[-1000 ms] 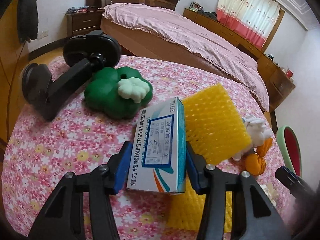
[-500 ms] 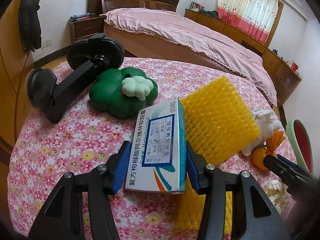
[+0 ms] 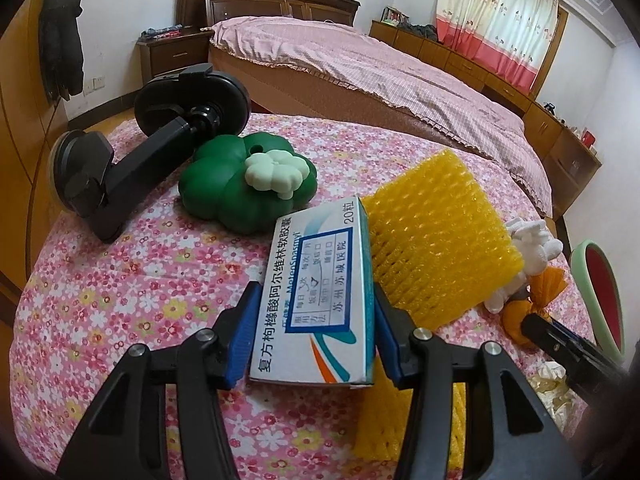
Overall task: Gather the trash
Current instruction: 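Grasp the white medicine box with the left tool while the right tool grasps the orange candy, then carry the medicine box and candy to the red bucket and release both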
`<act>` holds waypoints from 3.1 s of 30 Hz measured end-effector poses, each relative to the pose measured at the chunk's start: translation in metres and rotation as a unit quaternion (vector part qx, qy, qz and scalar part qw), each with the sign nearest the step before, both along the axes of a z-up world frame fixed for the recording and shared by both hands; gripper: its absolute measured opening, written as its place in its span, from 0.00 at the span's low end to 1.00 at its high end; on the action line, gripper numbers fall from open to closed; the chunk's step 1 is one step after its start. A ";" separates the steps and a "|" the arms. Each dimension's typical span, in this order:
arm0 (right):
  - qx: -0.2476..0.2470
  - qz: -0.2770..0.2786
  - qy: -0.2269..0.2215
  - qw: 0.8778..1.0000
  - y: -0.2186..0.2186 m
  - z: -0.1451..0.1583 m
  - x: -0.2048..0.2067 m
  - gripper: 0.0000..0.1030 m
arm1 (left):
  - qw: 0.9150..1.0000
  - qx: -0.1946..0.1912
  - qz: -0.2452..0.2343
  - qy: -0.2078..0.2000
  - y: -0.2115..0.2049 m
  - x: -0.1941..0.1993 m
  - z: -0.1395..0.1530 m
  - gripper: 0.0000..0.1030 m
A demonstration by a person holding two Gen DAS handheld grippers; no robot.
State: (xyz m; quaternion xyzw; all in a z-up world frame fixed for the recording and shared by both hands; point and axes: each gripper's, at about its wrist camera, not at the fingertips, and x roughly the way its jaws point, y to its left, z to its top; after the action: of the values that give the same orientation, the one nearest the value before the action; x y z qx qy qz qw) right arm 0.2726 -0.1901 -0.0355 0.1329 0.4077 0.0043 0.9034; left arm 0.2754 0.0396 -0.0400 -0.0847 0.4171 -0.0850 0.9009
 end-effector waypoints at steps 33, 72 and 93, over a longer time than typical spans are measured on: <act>0.010 -0.122 -0.081 0.989 -0.080 0.066 -0.152 0.17 | 0.991 -0.001 -0.055 -0.119 -0.030 -0.062 0.070 0.51; 0.104 -0.295 -0.152 0.938 -0.232 0.061 -0.233 0.17 | 0.955 -0.033 -0.291 -0.047 -0.300 -0.094 0.076 0.51; 0.096 -0.298 -0.135 0.940 -0.261 0.044 -0.210 0.20 | 0.944 0.012 -0.326 -0.053 -0.373 -0.084 0.050 0.54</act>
State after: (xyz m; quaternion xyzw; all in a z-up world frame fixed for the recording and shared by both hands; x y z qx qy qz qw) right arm 0.0628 -0.4513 0.0081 0.3324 0.2216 -0.2086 0.8927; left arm 0.1916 -0.3337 0.0095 0.0716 0.3741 -0.3732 0.8460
